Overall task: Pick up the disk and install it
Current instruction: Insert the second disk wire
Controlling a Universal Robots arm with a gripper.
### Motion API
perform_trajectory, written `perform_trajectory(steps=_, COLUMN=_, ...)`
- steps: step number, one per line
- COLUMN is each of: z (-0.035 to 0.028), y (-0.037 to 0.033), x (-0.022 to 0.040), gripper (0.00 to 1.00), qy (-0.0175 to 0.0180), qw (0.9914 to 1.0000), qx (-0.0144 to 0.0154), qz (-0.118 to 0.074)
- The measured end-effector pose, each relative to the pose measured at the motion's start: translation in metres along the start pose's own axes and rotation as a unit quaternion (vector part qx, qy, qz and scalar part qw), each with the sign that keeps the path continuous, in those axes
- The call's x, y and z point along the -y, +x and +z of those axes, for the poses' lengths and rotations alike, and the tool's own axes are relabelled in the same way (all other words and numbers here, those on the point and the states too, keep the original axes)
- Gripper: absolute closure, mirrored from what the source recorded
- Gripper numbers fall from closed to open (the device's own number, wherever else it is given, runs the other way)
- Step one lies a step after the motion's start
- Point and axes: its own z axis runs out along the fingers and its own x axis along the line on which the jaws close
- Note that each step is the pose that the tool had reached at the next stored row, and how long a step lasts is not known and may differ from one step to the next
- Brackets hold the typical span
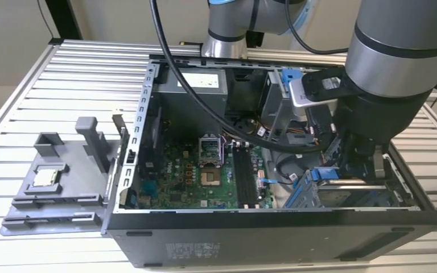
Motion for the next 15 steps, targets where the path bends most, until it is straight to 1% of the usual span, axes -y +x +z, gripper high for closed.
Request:
perform_trajectory(steps=8, z=0.0010, y=0.0001, x=-0.0003, gripper=1.00, qy=0.0016, qw=1.00000, qx=0.0002, qz=0.000)
perform_trajectory(steps=15, z=0.0026, y=0.0002, x=-0.0008, gripper=1.00, qy=0.0042, qw=0.99999, qx=0.0004, qz=0.000)
